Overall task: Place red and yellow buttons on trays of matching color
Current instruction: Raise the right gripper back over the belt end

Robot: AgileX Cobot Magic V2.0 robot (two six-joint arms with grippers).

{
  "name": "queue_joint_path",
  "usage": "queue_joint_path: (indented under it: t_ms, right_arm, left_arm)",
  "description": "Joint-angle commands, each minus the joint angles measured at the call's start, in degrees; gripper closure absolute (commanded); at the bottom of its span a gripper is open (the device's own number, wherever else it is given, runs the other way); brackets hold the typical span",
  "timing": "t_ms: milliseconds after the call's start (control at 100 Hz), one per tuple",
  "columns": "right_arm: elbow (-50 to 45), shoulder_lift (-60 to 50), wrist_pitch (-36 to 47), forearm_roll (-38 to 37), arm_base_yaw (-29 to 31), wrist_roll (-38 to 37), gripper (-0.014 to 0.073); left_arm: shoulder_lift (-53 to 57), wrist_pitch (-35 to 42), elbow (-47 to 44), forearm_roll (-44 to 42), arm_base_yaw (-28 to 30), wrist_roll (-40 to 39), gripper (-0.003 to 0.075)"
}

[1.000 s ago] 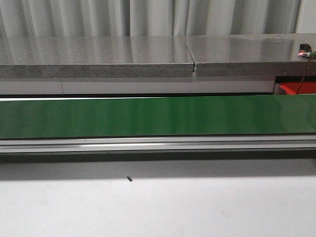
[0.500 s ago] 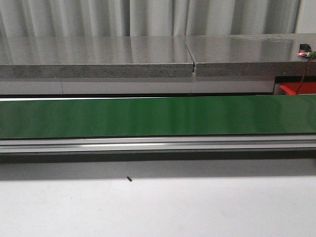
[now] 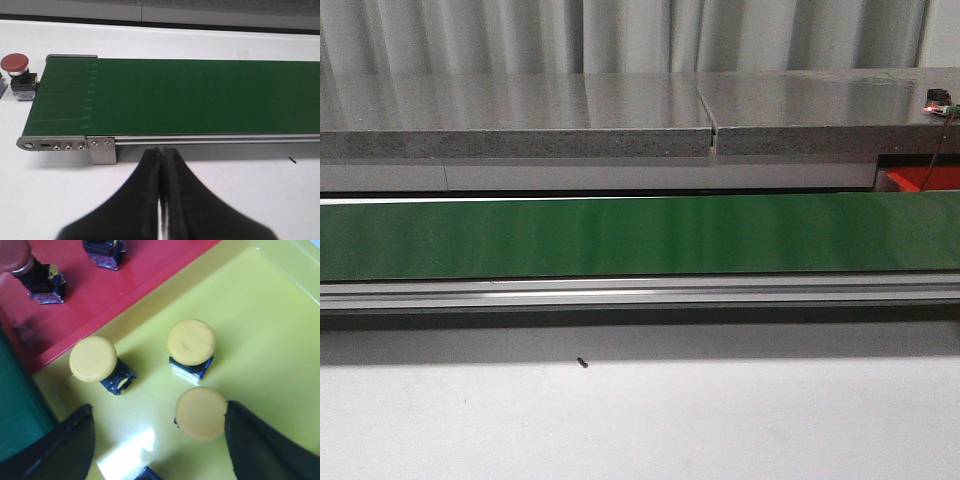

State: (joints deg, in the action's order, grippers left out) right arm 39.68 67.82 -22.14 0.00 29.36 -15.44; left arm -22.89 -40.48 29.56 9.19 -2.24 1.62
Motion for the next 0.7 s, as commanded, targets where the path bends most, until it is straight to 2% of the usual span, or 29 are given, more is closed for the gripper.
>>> queue_joint_path:
  t_ms: [0,120,190,200,210,240,280,520,690]
  right_arm:
    - [1.55,-4.22,0.84,-0.44,-2.14,3.36,0.0106]
    - [1.55,-7.39,-1.39,-0.44,-6.5,6.71,0.0271]
    - [1.55,-8.66,-3.0,-0.44,-9.43,8.35,0.0435]
    - [1.55,-8.84,-3.21,-0.44,-10.0,8.59,0.0493]
    - [1.55,-8.84,-3.31,-0.44,-10.27,8.65,0.0493]
    - [1.55,-9.29,-3.68,-0.44,-11.35,8.85,0.0589]
    - [1.55,-9.69,-4.17,-0.44,-12.77,9.1,0.0669]
    - [1.73,-12.08,-5.15,-0.38,-20.09,12.56,0.0654]
    - [1.73,-15.42,-2.09,0.0,-23.74,16.74,0.0654]
  left_arm:
    - [-0.3,3.7,1.48,0.97,-0.5,-0.4,0.0741]
    - [-0.3,3.7,1.48,0.97,-0.5,-0.4,0.0741]
    - [-0.3,3.7,1.48,0.97,-0.5,-0.4,0.0741]
    - [-0.3,3.7,1.48,0.97,-0.5,-0.4,0.0741]
    - [-0.3,3.7,1.48,0.97,-0.5,-0.4,0.0741]
    - [-0.3,3.7,1.48,0.97,-0.5,-0.4,0.0741]
    - [-0.3,3.7,1.48,0.97,-0.5,-0.4,0.0741]
    - [-0.3,3.7,1.48,0.97,-0.5,-0.4,0.0741]
    - [-0.3,3.7,1.48,0.97,-0.5,-0.4,0.0741]
